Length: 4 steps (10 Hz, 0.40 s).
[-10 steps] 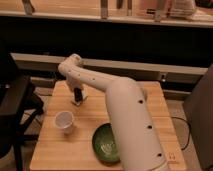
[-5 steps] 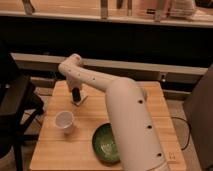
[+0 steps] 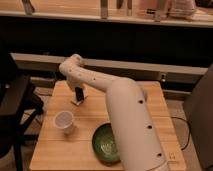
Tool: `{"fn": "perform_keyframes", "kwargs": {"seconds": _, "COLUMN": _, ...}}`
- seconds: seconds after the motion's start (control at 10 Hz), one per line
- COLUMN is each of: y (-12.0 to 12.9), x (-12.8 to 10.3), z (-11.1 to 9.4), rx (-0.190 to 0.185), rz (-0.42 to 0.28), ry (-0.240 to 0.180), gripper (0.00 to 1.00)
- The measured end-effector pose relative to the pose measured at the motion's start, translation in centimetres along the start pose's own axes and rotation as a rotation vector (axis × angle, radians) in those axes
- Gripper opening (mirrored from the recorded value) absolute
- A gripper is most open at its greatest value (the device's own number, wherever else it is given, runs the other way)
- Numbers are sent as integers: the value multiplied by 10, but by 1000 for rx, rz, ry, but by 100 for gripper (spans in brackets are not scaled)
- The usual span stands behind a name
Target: Place the eraser on the white sponge
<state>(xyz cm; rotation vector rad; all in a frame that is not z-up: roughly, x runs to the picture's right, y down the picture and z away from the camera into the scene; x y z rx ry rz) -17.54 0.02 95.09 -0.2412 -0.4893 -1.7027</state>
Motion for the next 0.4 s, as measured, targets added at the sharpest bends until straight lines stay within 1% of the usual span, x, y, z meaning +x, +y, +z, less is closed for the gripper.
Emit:
{"fn": "perform_keyframes", "kwargs": {"seconds": 0.1, "y": 0, "x": 1, "z": 0, "rx": 1, "rz": -2, "ry": 2, "gripper": 70}}
{"fn": "perform_keyframes", "kwargs": {"seconds": 0.2, "y": 0, "x": 1, "z": 0, "rx": 2, "rz": -6, "ry": 2, "gripper": 69}}
{"fn": "perform_keyframes", "kwargs": {"seconds": 0.3, "y": -1, "x": 2, "z": 0, "rx": 4, "rz": -10, "ry": 3, "gripper": 62}}
{"fn": "perform_keyframes", "kwargs": {"seconds": 0.4, "y": -2, "x": 1, "z": 1, "rx": 7, "rz": -15, "ry": 3, "gripper": 53}}
